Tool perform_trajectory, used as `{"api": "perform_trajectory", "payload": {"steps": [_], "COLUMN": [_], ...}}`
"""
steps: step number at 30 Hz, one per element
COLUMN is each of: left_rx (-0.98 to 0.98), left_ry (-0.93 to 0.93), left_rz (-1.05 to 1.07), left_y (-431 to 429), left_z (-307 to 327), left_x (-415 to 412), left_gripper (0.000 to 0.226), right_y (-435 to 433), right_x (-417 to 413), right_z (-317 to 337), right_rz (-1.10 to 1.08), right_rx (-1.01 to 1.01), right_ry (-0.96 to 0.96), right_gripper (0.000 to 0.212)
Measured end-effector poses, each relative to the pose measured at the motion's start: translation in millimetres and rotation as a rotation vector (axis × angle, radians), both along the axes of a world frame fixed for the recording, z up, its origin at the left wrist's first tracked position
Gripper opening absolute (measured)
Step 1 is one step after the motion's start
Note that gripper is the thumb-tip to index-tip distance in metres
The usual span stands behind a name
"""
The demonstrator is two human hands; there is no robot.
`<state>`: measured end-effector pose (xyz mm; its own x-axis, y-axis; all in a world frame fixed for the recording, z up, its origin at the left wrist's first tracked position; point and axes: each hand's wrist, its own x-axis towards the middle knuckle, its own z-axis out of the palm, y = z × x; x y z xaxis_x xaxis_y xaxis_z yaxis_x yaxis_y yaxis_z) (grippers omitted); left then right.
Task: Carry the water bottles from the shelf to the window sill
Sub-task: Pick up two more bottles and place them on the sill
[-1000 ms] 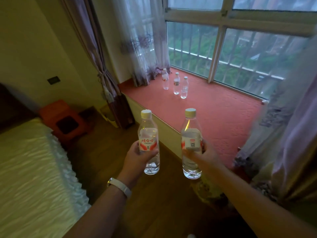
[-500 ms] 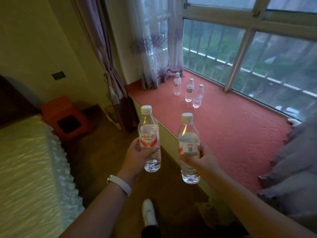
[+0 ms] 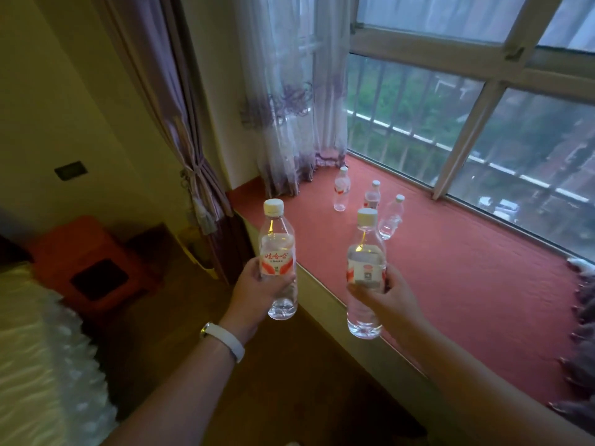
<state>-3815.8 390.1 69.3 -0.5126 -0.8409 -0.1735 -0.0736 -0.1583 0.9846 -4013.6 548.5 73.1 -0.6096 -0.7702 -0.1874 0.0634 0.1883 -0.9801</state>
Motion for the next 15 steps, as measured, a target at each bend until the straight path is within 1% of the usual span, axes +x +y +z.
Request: {"api": "perform_trajectory", "payload": {"steps": [8, 12, 15], "left_rx": [0.0, 0.005, 0.029], "left_ry": [-0.067, -0.089, -0.124], "left_rz": [-0.031, -0.039, -0.032], "left_y": [-79, -120, -154], "left_z": [-20, -28, -30], "left_x": [-41, -71, -96], "left_gripper": [0.043, 0.043, 0.045], "right_y": [-69, -115, -153], "right_x": [-28, -55, -81], "right_z": [-22, -45, -59], "right_rz": [-0.03, -0.053, -0.042], "right_rx": [0.028, 0.018, 0.047], "right_ry": [-0.087, -0.145, -0.162], "right_gripper": [0.043, 0.041, 0.041]}}
